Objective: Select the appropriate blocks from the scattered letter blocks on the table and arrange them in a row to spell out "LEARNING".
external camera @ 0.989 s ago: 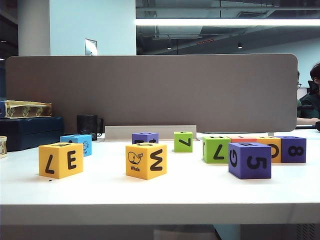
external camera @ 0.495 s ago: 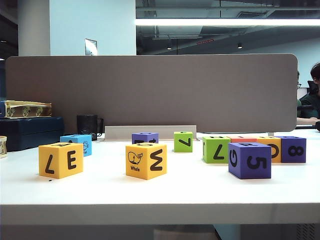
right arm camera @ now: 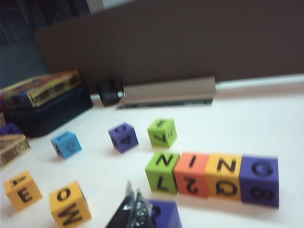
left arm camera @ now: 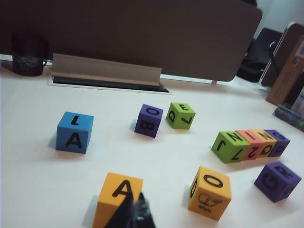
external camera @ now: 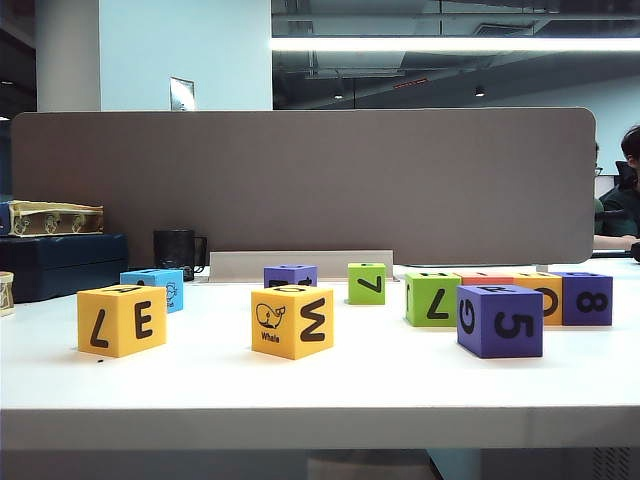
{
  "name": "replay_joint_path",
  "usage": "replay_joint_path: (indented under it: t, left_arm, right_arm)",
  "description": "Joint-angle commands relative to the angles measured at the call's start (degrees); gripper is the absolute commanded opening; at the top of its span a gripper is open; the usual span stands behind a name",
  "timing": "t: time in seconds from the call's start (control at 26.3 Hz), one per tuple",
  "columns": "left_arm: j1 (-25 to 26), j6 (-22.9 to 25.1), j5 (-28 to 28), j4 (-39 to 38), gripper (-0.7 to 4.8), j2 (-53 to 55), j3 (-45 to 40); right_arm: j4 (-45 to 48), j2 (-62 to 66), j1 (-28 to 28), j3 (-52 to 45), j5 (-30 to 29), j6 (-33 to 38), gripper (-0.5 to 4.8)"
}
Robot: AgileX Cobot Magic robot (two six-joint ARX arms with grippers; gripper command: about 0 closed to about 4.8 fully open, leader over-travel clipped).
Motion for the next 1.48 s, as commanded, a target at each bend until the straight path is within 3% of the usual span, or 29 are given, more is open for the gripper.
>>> replay_joint_path:
  t: [0.04,0.8,1.18,1.48]
  left_arm:
    - [0.0,-0.8,0.3,0.7,-0.06,0.0,1.2]
    - [0.0,-1.8,0.7,-3.5,-0.06,1.2,8.2]
    - [0.0,-0.1,0.7,-3.8,-0.06,17.3,16.9]
    - [0.0,1.9,0.7,-3.8,-0.06,31.5,24.6]
  right_arm:
    - [0.8,-0.4,0.0,2.8,-0.2,0.2,-0.02]
    - [-9.1,9.0,0.0,14.7,-2.2,0.1,-0.02]
    - [-10.2,21.1,0.1,22.6,-9.7,-0.1,-0.02]
    - [-13.2,29.2,2.0,28.0,-9.5,-4.3,-0.02]
